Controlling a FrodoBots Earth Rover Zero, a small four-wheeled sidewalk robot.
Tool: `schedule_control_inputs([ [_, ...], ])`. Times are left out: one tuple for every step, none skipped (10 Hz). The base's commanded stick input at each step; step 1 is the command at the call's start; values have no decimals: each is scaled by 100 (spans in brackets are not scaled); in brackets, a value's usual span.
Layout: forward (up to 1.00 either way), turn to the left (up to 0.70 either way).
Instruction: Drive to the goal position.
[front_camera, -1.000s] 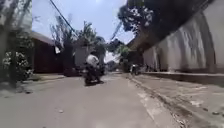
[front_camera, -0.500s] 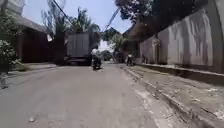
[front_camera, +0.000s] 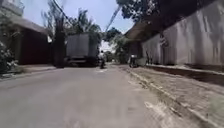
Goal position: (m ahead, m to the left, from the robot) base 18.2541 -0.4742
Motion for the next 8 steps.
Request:
schedule_control_inputs([
  [100,0],
  [100,0],
  [100,0],
  [100,0],
  [100,0],
  [100,0],
  [100,0],
  [100,0],
])
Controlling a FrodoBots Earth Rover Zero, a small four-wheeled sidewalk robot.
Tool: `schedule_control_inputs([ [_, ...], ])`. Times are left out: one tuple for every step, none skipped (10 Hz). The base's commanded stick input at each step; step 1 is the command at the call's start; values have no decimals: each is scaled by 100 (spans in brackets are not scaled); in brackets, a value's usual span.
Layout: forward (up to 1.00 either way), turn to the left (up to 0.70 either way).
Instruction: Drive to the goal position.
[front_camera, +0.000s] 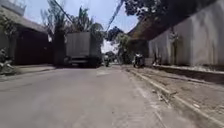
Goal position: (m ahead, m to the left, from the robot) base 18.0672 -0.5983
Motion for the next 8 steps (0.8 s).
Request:
schedule_control_inputs([
  [100,0],
  [100,0],
  [100,0],
  [100,0],
  [100,0],
  [100,0],
  [100,0],
  [100,-40],
])
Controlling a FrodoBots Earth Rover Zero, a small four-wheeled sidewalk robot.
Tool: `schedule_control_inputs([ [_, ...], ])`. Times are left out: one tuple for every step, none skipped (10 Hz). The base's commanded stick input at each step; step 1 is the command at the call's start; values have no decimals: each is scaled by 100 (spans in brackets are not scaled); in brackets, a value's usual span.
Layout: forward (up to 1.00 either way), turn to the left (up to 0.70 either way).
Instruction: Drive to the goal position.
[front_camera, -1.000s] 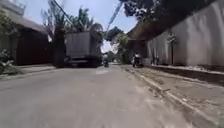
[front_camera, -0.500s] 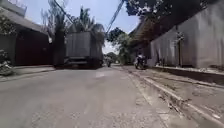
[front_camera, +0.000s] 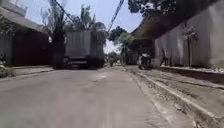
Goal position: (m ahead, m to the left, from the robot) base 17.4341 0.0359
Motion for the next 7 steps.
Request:
schedule_control_inputs([
  [100,-40],
  [100,-40],
  [100,-40],
  [100,-9],
  [100,0],
  [100,0],
  [100,0],
])
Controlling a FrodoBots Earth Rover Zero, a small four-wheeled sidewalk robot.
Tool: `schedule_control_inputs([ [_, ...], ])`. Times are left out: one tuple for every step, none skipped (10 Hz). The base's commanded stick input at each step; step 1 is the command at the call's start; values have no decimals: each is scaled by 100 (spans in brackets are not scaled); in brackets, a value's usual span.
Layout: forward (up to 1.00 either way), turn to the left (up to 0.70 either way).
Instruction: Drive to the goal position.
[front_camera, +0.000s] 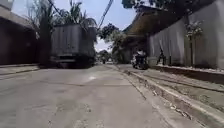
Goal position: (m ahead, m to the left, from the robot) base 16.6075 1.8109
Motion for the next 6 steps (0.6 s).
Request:
schedule_control_inputs([
  [100,0],
  [100,0],
  [100,0],
  [100,0],
  [100,0],
  [100,0],
])
